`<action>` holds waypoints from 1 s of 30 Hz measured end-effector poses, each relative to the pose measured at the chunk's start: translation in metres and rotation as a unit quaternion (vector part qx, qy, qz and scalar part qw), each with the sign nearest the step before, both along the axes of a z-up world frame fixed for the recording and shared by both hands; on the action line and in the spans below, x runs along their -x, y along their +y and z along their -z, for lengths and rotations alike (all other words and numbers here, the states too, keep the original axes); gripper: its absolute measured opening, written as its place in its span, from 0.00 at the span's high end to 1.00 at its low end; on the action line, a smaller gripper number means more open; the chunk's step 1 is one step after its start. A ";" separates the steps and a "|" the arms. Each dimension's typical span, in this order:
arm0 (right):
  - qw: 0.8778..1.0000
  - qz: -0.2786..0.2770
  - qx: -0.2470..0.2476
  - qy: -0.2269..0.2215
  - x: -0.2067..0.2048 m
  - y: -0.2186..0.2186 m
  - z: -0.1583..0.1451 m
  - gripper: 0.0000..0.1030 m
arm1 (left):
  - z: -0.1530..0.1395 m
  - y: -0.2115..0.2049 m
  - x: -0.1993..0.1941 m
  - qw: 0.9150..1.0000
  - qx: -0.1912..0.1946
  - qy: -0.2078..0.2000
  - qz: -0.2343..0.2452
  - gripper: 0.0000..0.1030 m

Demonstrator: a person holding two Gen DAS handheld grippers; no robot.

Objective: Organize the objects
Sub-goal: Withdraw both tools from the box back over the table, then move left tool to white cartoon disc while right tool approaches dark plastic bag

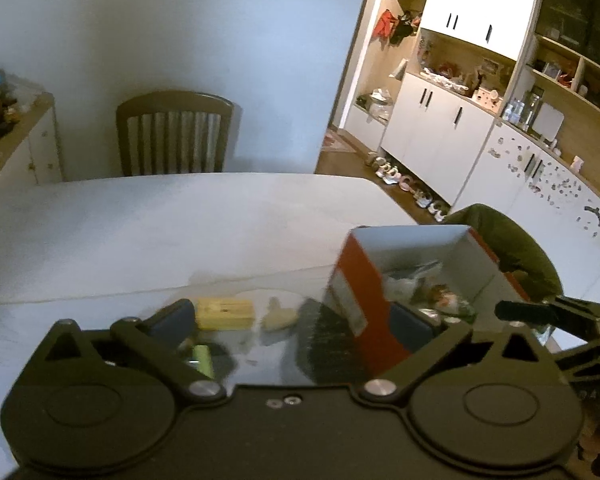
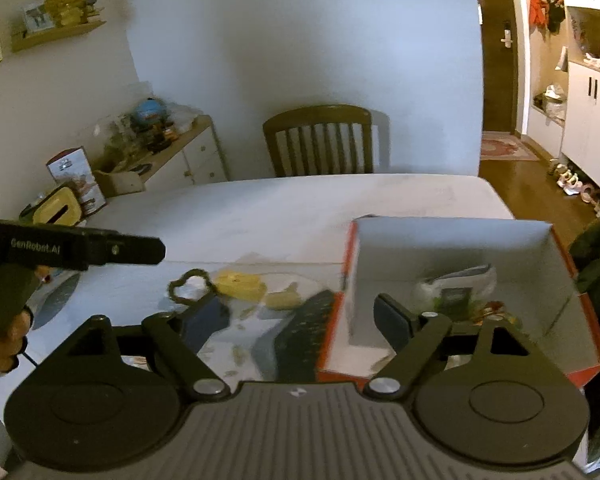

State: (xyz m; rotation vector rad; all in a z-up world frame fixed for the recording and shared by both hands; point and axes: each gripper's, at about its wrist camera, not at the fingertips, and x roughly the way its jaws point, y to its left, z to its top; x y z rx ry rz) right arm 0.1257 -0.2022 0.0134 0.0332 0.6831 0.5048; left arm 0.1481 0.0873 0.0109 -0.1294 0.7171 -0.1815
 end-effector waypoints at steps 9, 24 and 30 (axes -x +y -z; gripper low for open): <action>1.000 -0.011 0.007 0.022 0.009 0.055 0.016 0.18 | 0.018 0.058 -0.001 0.999 0.000 0.001 -0.043 0.00; 0.997 -0.006 0.032 0.063 -0.019 0.120 0.052 0.18 | 0.082 0.101 0.022 0.998 -0.027 0.028 -0.042 0.00; 0.993 -0.021 0.066 0.093 -0.040 0.147 0.082 0.18 | 0.107 0.094 0.028 0.999 -0.026 0.042 -0.017 0.00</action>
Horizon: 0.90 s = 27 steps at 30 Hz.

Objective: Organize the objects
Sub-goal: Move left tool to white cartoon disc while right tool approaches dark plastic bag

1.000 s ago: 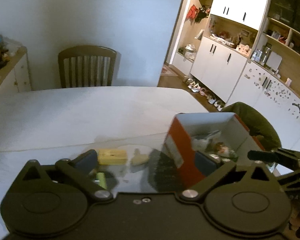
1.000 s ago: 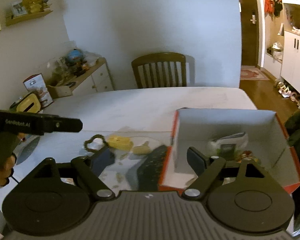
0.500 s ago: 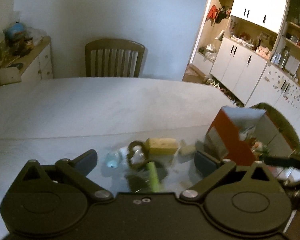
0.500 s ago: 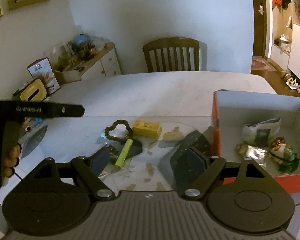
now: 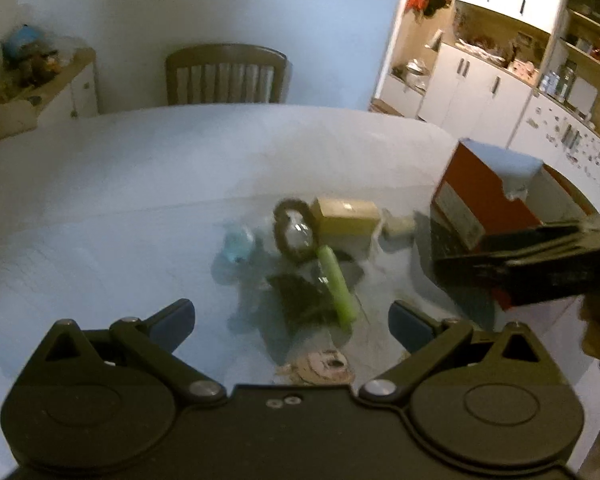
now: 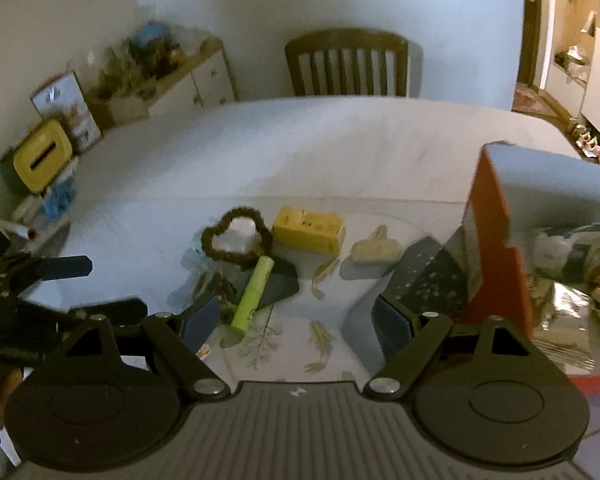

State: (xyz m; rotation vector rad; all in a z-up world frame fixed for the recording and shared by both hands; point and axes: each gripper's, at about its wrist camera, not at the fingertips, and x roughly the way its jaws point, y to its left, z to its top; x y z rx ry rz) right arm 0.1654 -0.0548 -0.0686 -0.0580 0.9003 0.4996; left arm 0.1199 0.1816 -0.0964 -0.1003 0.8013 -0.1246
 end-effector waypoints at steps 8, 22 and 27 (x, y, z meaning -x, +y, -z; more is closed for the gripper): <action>0.998 -0.021 0.045 0.027 -0.014 0.031 0.035 0.18 | 0.025 -0.012 -0.003 1.000 0.003 0.019 0.025 0.00; 0.995 -0.085 0.055 0.023 -0.031 0.092 0.044 0.18 | 0.050 -0.012 -0.007 0.999 0.018 0.043 0.016 0.18; 0.993 -0.097 0.063 0.028 -0.035 0.106 0.052 0.26 | 0.056 -0.012 -0.010 0.998 0.025 0.050 0.020 0.29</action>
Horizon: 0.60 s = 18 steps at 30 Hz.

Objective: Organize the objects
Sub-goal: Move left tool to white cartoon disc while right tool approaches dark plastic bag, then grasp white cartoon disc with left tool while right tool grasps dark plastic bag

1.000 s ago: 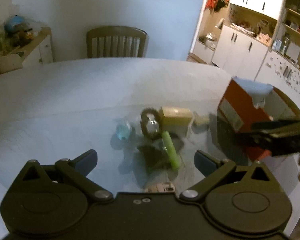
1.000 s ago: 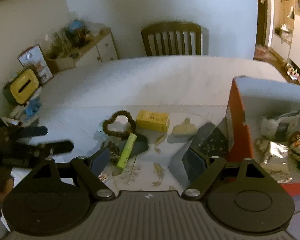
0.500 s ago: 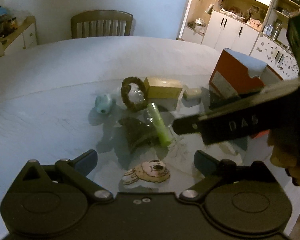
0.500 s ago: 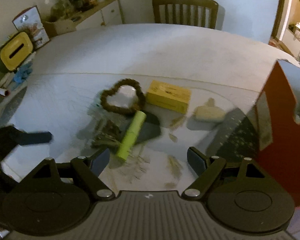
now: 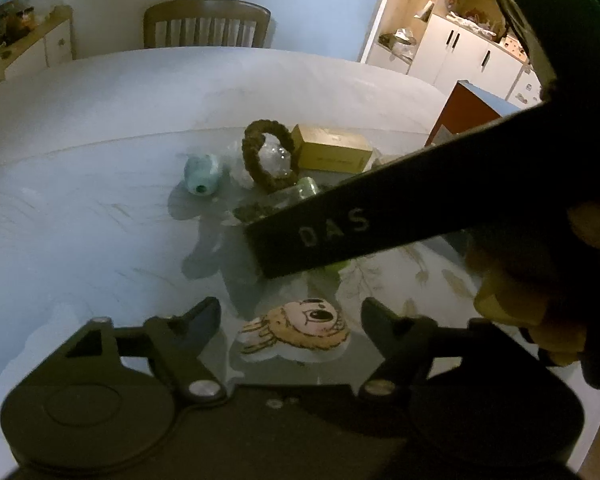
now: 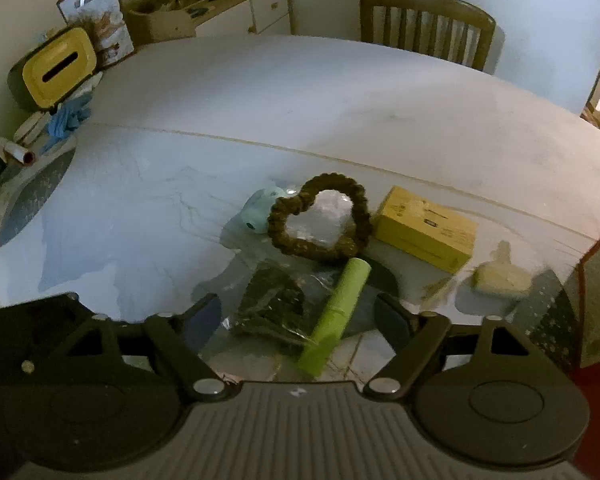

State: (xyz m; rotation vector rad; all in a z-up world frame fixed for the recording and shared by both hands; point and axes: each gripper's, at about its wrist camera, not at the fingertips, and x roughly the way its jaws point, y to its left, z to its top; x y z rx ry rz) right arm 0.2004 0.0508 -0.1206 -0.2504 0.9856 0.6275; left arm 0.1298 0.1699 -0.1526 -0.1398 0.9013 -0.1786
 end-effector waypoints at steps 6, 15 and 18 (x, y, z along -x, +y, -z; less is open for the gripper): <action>1.000 -0.011 0.010 0.000 -0.001 0.009 0.005 0.41 | 0.004 0.002 -0.002 1.000 0.006 -0.001 0.001 0.44; 1.000 -0.017 0.016 -0.008 0.001 0.013 0.005 0.64 | 0.004 0.004 -0.005 1.000 0.020 -0.001 -0.002 0.52; 1.000 -0.013 0.014 -0.012 0.002 0.012 0.004 0.68 | 0.004 0.004 -0.005 1.000 0.021 -0.001 -0.002 0.54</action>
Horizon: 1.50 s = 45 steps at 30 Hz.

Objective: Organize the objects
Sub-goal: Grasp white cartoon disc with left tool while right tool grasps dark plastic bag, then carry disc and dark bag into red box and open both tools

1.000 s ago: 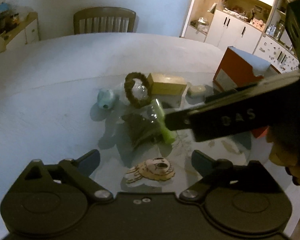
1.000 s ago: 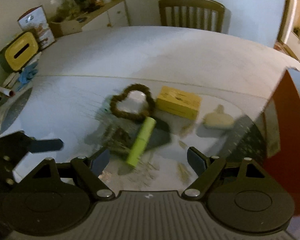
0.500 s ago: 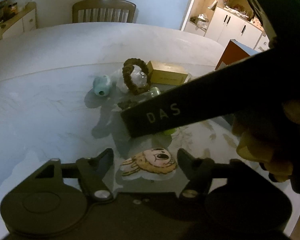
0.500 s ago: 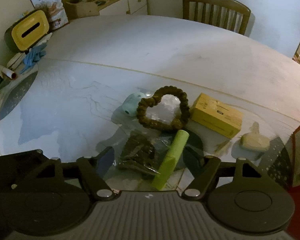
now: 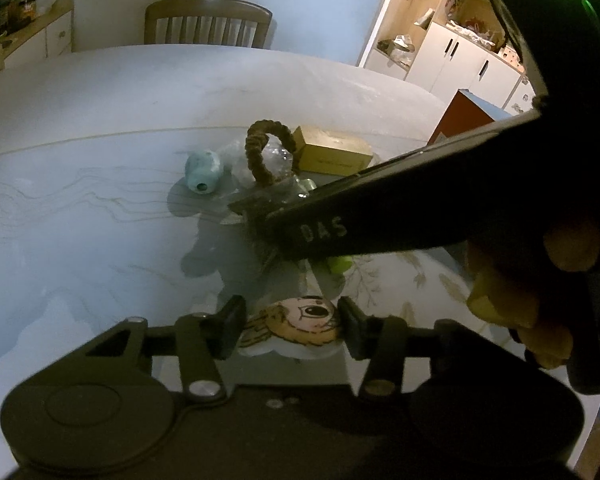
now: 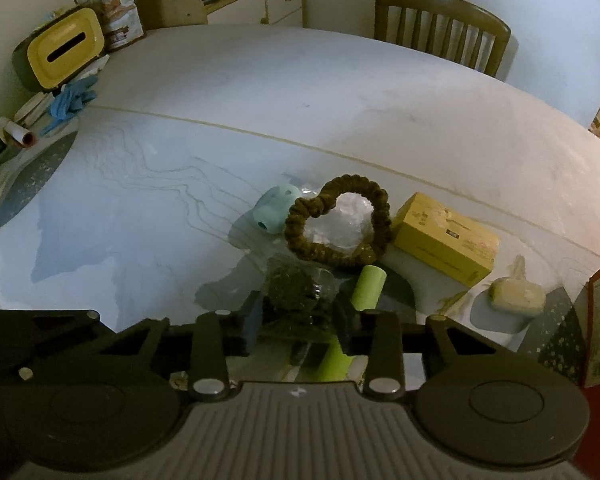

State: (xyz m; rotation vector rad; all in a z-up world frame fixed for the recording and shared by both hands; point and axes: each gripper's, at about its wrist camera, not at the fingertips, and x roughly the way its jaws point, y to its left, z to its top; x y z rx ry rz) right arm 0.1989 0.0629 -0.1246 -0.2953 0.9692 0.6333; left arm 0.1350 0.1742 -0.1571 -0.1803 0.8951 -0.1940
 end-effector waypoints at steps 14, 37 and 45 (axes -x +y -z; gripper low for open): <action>0.998 0.039 -0.057 -0.009 0.008 -0.046 -0.043 0.71 | -0.020 -0.009 0.005 1.000 0.014 -0.018 0.018 0.65; 0.973 0.187 -0.116 -0.062 0.026 -0.228 -0.120 0.70 | -0.125 -0.070 -0.043 0.994 0.058 -0.084 0.047 0.65; 0.965 0.217 -0.121 -0.082 0.019 -0.286 -0.128 0.70 | -0.147 -0.124 -0.064 0.991 0.053 -0.098 0.074 0.65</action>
